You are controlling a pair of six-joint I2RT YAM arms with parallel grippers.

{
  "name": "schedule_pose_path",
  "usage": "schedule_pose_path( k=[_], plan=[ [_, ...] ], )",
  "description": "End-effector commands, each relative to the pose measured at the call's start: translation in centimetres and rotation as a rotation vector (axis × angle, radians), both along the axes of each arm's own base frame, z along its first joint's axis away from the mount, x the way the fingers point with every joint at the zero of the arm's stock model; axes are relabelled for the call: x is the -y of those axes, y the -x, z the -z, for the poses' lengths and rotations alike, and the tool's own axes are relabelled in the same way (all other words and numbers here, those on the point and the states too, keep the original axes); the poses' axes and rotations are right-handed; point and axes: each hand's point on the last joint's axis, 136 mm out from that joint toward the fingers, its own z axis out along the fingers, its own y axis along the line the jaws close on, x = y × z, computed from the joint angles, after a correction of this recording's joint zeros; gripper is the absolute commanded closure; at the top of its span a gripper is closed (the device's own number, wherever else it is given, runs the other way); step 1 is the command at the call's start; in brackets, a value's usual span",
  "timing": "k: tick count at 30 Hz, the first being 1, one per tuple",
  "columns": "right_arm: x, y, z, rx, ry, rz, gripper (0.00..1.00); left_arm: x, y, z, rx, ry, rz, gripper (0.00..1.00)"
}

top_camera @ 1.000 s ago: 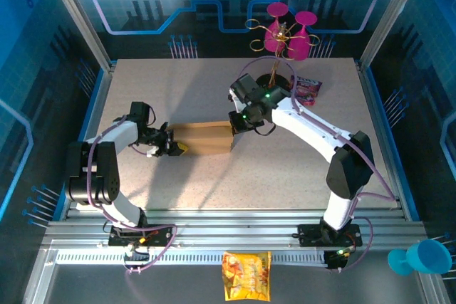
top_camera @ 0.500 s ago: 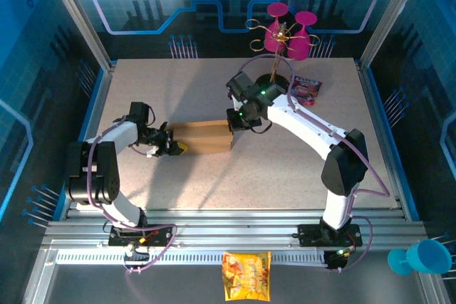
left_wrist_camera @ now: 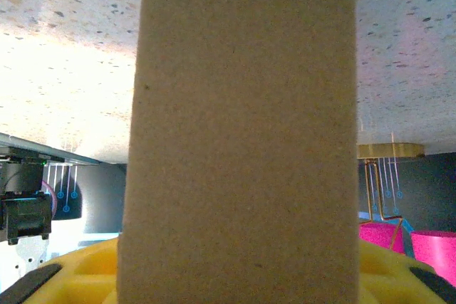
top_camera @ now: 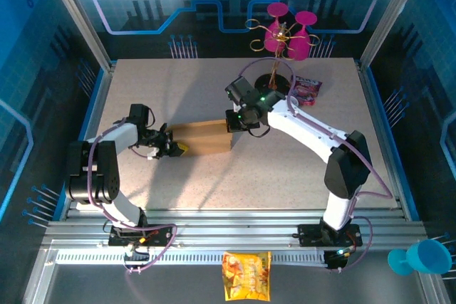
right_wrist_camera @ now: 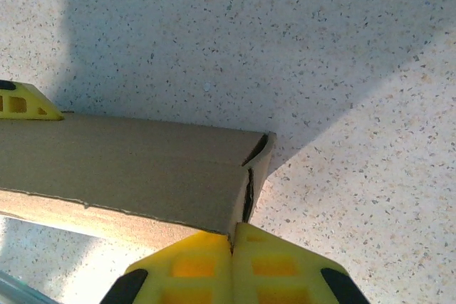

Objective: Fold the paper box

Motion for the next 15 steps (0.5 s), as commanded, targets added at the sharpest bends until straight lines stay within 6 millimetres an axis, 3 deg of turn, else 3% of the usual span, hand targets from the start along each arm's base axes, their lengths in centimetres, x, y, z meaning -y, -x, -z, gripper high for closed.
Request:
schedule_pose_path(
  k=[1, 7, 15],
  plan=[
    [-0.8, 1.4, 2.1, -0.020, 0.039, -0.048, 1.00, -0.3, 0.4, 1.9, -0.024, -0.030, -0.008, 0.68],
    [-1.0, 1.2, 2.2, -0.019, 0.050, -0.045, 1.00, -0.5, 0.5, 1.9, 0.003, -0.026, -0.023, 0.55],
    [-2.1, 1.2, 0.6, -0.074, 0.040, 0.012, 1.00, -0.6, 0.4, 2.0, 0.011, -0.027, -0.018, 0.53]
  ],
)
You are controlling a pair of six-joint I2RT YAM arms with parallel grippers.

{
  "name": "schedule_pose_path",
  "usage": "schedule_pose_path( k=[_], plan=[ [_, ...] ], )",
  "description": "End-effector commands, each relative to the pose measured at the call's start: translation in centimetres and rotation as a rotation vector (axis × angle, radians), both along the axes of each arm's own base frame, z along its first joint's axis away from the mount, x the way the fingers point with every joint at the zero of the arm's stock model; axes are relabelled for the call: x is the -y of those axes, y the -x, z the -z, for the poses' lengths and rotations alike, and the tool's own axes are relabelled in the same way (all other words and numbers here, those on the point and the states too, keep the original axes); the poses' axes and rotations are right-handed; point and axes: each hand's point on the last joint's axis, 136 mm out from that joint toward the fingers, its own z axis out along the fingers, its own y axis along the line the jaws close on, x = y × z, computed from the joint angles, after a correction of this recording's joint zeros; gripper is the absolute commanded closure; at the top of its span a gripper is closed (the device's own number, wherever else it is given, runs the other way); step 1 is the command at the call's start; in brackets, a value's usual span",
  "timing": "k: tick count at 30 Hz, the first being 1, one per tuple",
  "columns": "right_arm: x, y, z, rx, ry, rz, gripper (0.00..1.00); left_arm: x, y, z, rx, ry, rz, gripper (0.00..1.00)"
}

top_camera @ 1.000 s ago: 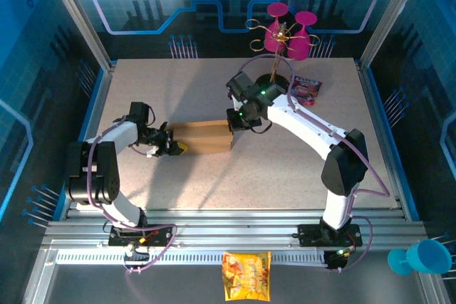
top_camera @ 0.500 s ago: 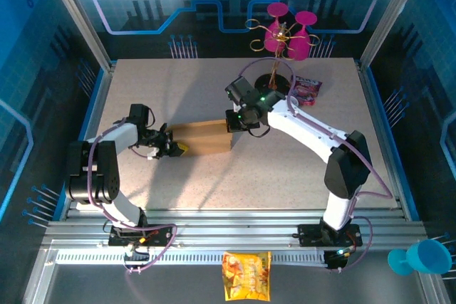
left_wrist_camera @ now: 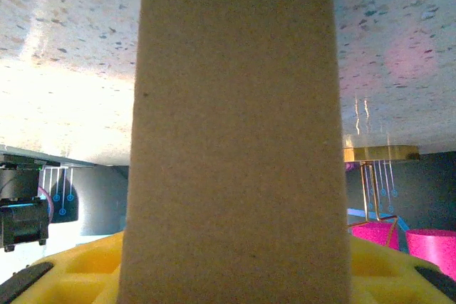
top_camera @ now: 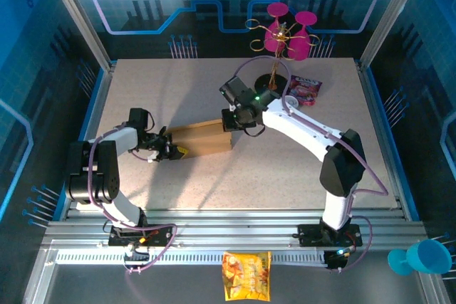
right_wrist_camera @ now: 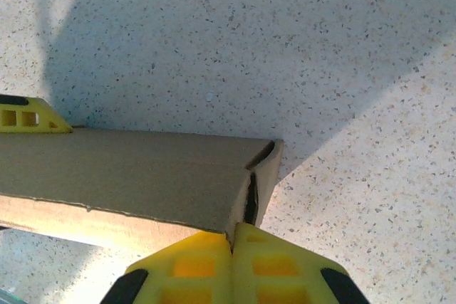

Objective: Fold the paper box

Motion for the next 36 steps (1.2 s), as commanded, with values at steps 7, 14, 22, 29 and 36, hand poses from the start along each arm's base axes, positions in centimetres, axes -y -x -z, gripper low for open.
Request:
schedule_pose_path(
  k=[7, 14, 22, 29, 36],
  plan=[
    [-1.0, 2.0, 2.1, -0.097, 0.052, -0.016, 1.00, -0.4, 0.0, 0.8, 0.002, -0.037, -0.002, 0.53],
    [0.8, 2.0, 3.8, -0.065, 0.117, -0.022, 1.00, -1.0, -0.5, 0.1, 0.057, -0.055, 0.002, 0.36],
    [0.7, 1.1, 2.7, -0.039, 0.116, -0.023, 1.00, -4.2, -0.3, -3.1, 0.207, -0.162, 0.035, 0.06],
    [1.0, 0.5, 1.5, -0.021, 0.137, -0.037, 1.00, -8.5, 3.6, -5.4, 0.215, -0.453, 0.175, 0.01],
    [0.9, 0.0, 1.4, -0.043, 0.141, -0.067, 1.00, -11.3, 2.9, -10.6, 0.551, -0.870, 0.567, 0.45]
  ],
)
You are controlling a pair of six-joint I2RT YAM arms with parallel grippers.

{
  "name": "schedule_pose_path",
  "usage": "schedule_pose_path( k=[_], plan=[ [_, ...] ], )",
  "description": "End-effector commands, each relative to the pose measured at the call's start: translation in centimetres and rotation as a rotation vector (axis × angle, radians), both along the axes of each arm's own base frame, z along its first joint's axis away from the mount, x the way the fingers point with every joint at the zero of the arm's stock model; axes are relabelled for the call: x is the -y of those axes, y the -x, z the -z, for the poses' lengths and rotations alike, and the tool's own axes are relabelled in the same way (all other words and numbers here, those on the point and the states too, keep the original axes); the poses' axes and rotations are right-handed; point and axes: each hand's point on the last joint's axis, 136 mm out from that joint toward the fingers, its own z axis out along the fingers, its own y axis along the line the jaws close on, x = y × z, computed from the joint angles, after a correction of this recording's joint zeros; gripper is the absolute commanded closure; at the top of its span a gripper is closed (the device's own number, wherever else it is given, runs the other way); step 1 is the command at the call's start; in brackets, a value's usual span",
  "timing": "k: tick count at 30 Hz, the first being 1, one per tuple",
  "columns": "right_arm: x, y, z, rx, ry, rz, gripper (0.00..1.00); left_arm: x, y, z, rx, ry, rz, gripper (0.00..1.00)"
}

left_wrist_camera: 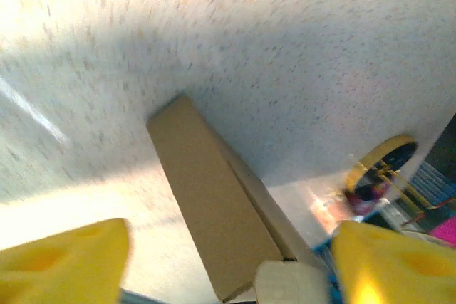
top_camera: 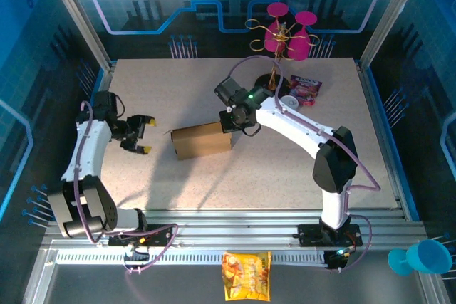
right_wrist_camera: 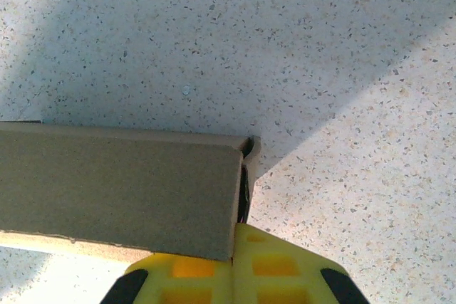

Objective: Fold the paper box

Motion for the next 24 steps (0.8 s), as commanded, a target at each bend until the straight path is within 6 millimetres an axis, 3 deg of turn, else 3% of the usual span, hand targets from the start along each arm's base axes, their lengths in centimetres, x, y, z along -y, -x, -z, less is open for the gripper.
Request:
schedule_pose_path(
  k=[1, 6, 11, 15, 21, 24],
  plan=[
    [0.5, 0.3, 0.5, -0.053, 0.031, -0.024, 1.00, -0.3, 1.2, -2.5, 0.112, -0.296, 0.333, 0.50],
    [0.5, 0.3, 0.8, -0.081, 0.028, -0.030, 1.00, 1.8, 1.6, -3.7, 0.188, -0.457, 0.595, 0.57],
    [0.5, 0.2, 1.0, -0.104, 0.019, -0.033, 1.00, 3.8, 2.2, -4.1, 0.281, -0.538, 0.806, 0.54],
    [0.5, 0.3, 1.1, -0.112, 0.013, -0.042, 1.00, 3.6, 2.2, -3.6, 0.287, -0.670, 0.908, 0.43],
    [0.5, 0.2, 1.3, -0.125, 0.010, -0.050, 1.00, 4.9, 1.3, -2.5, 0.311, -0.727, 1.053, 0.43],
    [0.6, 0.2, 1.4, -0.128, 0.005, -0.050, 1.00, 4.5, 1.3, -1.6, 0.283, -0.780, 1.089, 0.44]
  ],
)
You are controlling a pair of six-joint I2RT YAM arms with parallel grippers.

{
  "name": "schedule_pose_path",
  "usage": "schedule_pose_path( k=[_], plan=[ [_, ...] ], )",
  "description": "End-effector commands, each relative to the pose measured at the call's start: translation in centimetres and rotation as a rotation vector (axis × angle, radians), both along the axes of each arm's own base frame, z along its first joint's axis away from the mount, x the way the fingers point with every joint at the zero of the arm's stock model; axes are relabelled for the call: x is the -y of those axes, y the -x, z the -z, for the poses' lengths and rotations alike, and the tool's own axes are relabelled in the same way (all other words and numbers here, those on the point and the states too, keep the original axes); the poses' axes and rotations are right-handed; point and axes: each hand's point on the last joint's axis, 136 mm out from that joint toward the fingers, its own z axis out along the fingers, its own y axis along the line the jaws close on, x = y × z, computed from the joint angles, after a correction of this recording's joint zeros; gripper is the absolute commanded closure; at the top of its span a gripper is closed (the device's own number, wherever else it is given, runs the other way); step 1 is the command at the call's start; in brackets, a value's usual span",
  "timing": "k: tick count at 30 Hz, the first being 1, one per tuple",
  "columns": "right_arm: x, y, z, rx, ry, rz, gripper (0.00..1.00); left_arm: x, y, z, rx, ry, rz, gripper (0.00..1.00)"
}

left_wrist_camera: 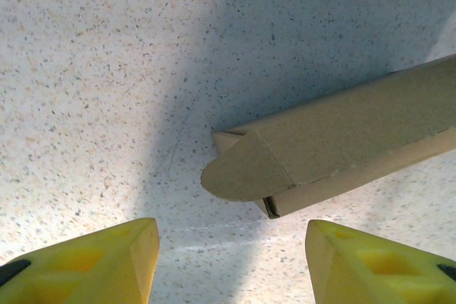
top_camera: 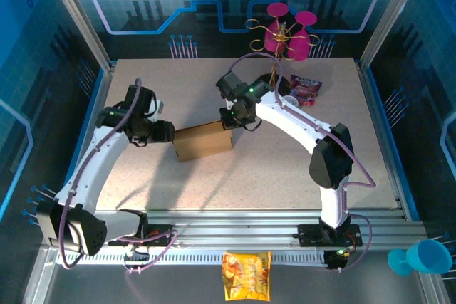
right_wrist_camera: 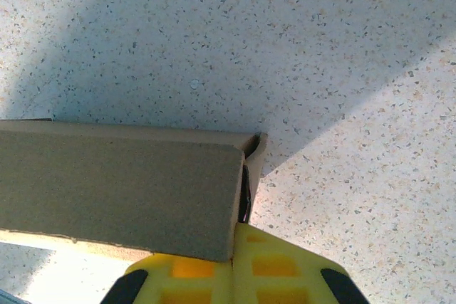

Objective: Fold the paper box

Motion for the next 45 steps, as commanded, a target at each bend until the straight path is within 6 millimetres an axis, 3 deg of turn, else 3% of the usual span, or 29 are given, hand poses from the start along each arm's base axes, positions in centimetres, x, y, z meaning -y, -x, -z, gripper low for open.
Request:
schedule_pose_path(
  k=[1, 5, 15, 29, 41, 45],
  plan=[
    [0.7, 0.7, 1.5, -0.069, 0.026, -0.009, 1.00, -0.7, -0.2, 1.2, 0.007, -0.109, 0.069, 0.44],
    [0.8, 0.6, 1.5, -0.073, 0.020, -0.003, 1.00, -0.5, -0.8, 1.4, 0.016, -0.113, 0.086, 0.53],
    [0.7, 0.6, 1.5, -0.075, 0.014, -0.004, 1.00, 0.9, -2.8, 1.6, 0.031, -0.091, 0.112, 0.62],
    [0.6, 0.5, 1.3, -0.071, 0.015, -0.012, 1.00, 1.4, -3.4, 0.7, 0.036, -0.084, 0.103, 0.89],
    [1.1, 0.2, 0.9, -0.045, 0.070, -0.030, 1.00, 1.6, -2.7, 0.1, -0.060, -0.056, 0.069, 0.85],
    [1.0, 0.0, 0.6, -0.037, 0.070, -0.032, 1.00, 2.1, -2.2, -0.2, -0.094, -0.024, 0.065, 0.88]
  ],
)
